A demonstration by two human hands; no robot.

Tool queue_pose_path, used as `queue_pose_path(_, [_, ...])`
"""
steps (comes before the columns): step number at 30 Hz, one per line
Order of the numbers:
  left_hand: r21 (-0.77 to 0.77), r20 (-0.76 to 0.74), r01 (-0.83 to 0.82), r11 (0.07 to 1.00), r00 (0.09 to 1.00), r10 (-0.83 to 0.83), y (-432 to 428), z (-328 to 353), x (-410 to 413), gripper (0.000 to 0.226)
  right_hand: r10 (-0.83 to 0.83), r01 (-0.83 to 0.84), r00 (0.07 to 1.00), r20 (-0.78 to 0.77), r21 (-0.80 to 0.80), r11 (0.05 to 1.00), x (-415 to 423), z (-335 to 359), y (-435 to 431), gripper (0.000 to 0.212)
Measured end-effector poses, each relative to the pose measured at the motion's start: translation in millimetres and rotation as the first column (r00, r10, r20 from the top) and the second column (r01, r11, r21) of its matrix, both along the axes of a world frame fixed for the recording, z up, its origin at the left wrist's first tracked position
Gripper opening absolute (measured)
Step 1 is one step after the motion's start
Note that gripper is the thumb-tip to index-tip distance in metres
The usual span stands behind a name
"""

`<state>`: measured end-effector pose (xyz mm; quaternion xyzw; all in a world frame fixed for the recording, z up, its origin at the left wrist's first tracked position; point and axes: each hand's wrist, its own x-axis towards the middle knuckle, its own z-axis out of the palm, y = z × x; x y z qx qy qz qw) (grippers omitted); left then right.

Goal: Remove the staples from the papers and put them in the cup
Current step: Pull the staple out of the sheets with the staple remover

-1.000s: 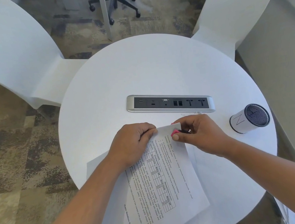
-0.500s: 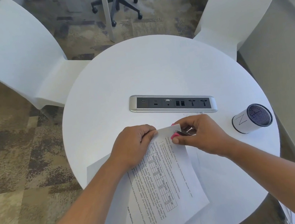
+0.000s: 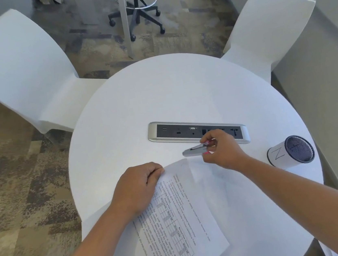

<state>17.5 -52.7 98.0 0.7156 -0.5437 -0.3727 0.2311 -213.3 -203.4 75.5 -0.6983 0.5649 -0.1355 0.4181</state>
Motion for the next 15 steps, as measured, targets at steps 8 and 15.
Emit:
queue_pose_path(8, [0.011, -0.046, -0.072, 0.997, 0.996, 0.073, 8, -13, 5, 0.021, -0.005, 0.005, 0.999, -0.050, 0.017, 1.000, 0, -55, -31, 0.032])
queue_pose_path(15, [-0.020, -0.063, -0.100, 0.995, 0.993, 0.098, 12, -17, 5, 0.026, 0.126, -0.164, 0.946, -0.300, -0.106, 0.981, -4, -63, -34, 0.043])
